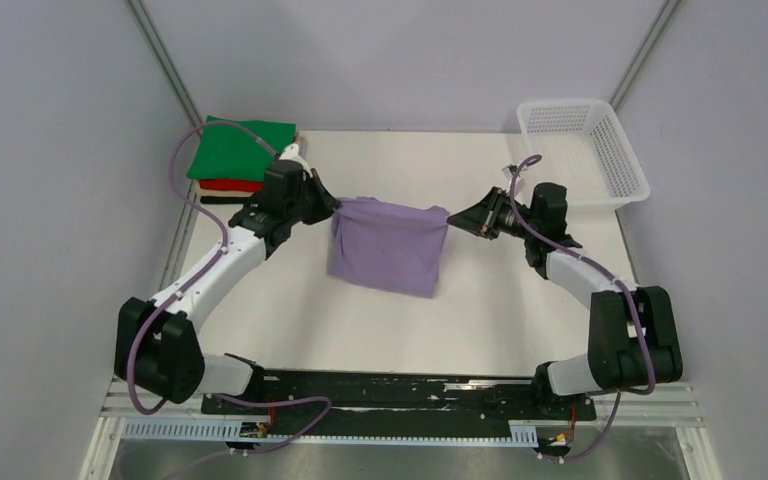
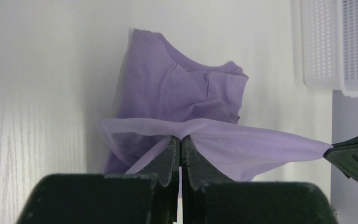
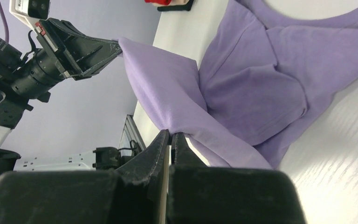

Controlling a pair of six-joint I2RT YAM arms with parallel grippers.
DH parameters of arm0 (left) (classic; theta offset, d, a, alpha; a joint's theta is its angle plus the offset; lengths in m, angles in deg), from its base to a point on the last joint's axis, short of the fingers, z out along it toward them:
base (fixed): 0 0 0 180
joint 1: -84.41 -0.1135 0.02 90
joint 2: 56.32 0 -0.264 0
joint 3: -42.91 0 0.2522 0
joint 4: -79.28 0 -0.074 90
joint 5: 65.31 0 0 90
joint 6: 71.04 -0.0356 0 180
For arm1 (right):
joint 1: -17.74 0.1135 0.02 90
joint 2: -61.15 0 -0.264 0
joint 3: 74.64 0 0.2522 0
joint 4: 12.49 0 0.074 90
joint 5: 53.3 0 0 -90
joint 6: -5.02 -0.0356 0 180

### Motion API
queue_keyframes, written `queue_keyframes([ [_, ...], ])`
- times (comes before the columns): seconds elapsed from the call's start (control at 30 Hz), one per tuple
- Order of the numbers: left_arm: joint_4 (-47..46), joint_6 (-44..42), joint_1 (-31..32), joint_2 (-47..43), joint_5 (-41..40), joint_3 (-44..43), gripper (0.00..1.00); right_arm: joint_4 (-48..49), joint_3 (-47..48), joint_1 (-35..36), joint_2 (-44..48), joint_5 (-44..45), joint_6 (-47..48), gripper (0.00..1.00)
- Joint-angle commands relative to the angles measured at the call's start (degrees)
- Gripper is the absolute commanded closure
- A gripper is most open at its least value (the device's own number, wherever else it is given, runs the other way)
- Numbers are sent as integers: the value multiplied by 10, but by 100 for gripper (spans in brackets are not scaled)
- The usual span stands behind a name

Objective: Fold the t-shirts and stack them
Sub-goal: Fold the long partially folded tshirt into a neat square

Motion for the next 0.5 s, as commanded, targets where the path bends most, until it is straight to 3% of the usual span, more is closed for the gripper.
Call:
queue_keyframes([
  [0.0,-50,-31,-26,69,-3,-64,100,51,47,-24,-51,2,16,100],
  [0.47,-65,-31,-62,355,65,-249,100,60,168,-59,-266,28,13,100],
])
